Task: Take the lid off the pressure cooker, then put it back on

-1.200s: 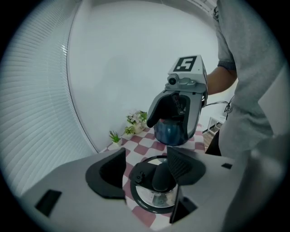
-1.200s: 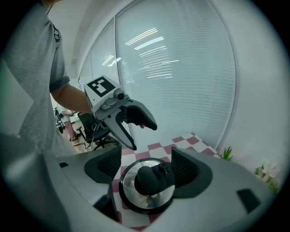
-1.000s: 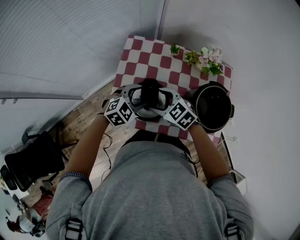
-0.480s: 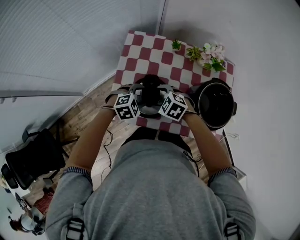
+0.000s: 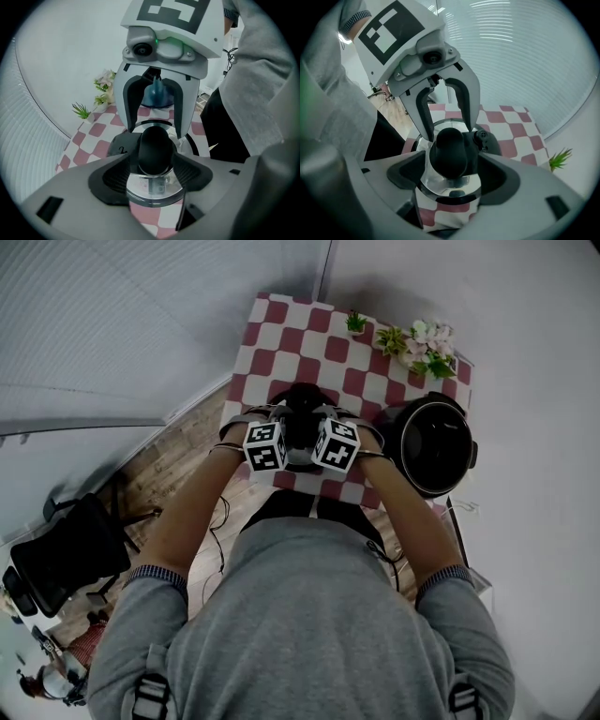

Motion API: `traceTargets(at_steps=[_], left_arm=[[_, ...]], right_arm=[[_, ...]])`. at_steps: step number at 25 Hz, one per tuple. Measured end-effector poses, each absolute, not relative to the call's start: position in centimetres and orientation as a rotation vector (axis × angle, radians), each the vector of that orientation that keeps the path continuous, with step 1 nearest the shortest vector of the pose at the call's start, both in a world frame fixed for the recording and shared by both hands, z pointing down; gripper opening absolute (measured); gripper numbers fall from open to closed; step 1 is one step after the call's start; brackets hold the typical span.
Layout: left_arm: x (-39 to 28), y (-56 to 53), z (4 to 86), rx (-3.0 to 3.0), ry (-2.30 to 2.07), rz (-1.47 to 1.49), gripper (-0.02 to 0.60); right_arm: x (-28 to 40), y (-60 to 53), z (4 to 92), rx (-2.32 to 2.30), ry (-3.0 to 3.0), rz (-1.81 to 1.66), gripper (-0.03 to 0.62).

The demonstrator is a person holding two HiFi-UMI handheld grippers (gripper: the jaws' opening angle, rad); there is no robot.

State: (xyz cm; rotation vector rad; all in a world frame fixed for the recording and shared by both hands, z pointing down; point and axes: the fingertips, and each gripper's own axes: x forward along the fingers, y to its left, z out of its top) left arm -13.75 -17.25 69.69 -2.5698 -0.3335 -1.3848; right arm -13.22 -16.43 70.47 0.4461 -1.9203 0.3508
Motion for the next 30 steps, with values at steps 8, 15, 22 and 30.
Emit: traceTargets(at_steps=[8,15,22,30], left_arm=[[-13.5,-17.4,71.8,-2.552,-0.361,-1.446,0.313],[-13.1,-16.4,72.4,-2.544,-0.424,-1.475,0.314],[-13.0,-16.4,73.4,-2.499,-0.425,-1.505,0.313],[-13.0,-16.5,73.5,-2.528,-0.429,-1.511,0.299]], right_arm=[[-13.5,-16.6,72.2,0.41,-1.884,0.352,0.364],[-13.4,-16.3,73.2,0.401,-1.865,0.356,0.362],[-13.3,-16.2,74.4,0.385,-1.843,0.29,0.313],[-13.4,-16.3,74.3,0.381,-1.852,0.293,0.291]])
